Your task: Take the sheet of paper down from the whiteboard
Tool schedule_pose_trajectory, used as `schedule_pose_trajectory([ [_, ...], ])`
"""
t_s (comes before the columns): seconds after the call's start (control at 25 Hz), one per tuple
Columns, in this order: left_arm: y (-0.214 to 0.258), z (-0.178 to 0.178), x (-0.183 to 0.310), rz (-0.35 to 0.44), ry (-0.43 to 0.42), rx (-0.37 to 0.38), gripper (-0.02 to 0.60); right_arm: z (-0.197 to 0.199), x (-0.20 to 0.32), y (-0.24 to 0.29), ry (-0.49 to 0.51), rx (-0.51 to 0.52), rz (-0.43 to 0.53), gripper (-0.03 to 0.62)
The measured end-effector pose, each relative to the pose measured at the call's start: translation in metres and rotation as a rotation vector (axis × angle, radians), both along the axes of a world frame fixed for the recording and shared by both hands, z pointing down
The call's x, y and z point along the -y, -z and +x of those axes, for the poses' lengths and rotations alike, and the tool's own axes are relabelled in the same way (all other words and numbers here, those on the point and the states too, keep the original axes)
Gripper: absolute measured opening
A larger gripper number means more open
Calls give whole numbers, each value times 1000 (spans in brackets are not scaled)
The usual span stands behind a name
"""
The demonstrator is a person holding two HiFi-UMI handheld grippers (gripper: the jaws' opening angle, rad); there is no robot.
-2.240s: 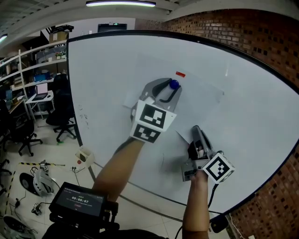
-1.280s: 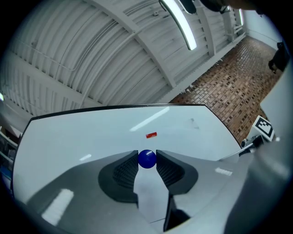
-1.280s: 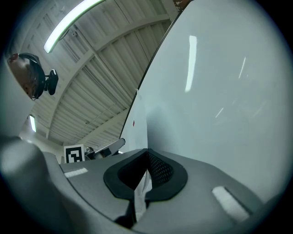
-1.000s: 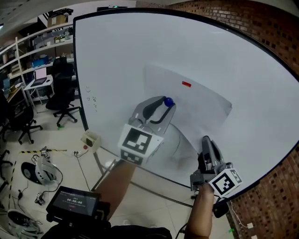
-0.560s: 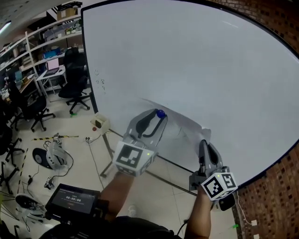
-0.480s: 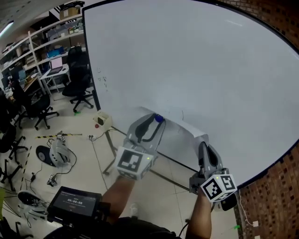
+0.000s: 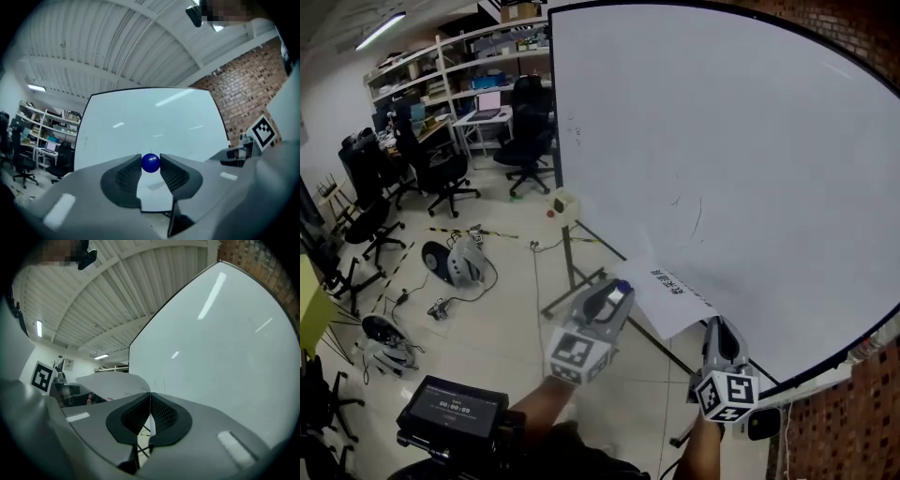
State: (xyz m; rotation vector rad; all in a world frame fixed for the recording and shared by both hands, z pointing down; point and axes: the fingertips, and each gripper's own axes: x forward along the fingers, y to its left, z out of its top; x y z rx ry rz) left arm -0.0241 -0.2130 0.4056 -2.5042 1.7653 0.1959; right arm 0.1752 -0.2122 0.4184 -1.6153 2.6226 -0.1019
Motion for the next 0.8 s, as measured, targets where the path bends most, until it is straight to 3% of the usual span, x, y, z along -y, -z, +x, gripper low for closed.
schedule_pose_trajectory([
  [0.12, -32, 5, -23, -34, 13, 22, 123, 6, -16, -25, -18, -38, -41, 12],
  [0.44, -66, 5, -56, -95, -45, -20, 123, 12, -61, -83, -103, -120, -131, 12],
  [0.8, -59, -32, -62, -95, -25, -49, 123, -37, -87, -66, -122, -93, -89, 12],
])
